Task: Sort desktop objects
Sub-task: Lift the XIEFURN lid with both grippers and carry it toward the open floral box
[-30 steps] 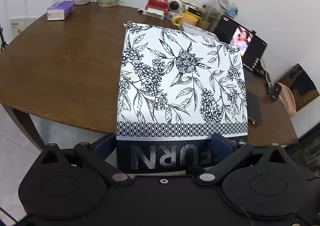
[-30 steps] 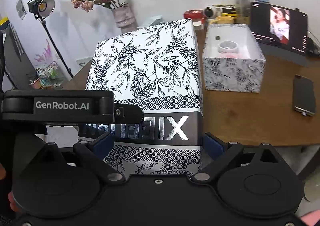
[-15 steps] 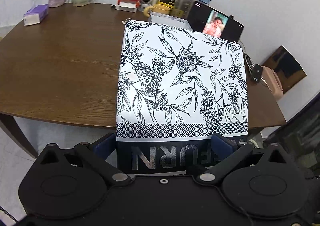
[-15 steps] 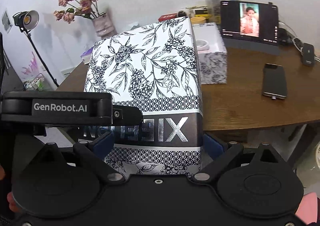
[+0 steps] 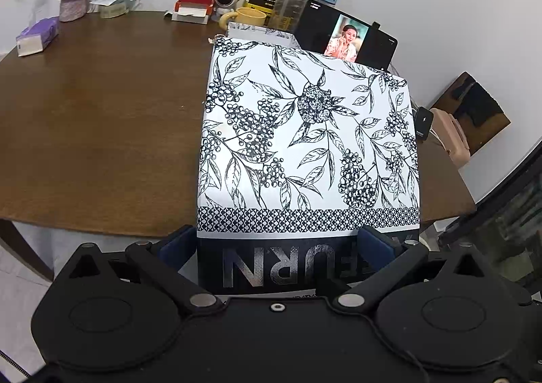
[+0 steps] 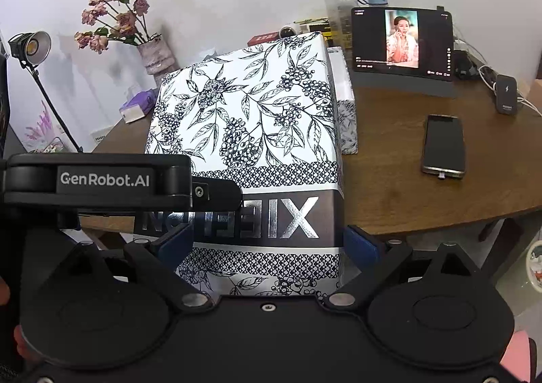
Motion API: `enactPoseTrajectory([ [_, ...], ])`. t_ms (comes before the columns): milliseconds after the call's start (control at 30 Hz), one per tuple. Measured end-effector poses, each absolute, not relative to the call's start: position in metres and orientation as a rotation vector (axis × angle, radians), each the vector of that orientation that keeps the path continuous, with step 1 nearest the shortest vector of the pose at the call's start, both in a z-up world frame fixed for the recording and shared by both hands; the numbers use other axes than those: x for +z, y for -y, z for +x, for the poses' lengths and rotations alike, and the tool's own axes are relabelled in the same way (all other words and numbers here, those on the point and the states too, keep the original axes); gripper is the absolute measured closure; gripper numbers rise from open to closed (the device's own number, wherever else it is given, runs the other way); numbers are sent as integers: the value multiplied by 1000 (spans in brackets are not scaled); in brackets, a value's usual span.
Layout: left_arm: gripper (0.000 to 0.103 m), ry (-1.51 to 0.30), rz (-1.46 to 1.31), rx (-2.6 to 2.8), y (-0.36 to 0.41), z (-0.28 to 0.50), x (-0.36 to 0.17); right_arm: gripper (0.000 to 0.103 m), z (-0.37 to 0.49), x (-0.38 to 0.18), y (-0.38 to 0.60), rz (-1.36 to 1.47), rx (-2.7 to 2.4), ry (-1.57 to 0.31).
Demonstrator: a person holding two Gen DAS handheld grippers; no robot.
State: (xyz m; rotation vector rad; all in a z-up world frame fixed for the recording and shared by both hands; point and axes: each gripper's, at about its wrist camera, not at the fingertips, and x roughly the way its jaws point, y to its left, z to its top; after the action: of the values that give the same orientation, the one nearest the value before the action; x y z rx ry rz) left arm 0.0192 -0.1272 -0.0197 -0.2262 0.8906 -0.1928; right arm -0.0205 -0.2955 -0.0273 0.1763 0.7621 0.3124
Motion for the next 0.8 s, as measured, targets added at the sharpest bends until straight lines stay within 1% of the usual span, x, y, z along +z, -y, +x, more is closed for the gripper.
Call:
enactPoseTrajectory([
  [400,2,-869,-231,-214,135,71,-14,6,33,-22,305,156,300,-739],
  [800,2,-868,-230,-218,136,139,-8,6,106,-16,310,159,296,-733],
])
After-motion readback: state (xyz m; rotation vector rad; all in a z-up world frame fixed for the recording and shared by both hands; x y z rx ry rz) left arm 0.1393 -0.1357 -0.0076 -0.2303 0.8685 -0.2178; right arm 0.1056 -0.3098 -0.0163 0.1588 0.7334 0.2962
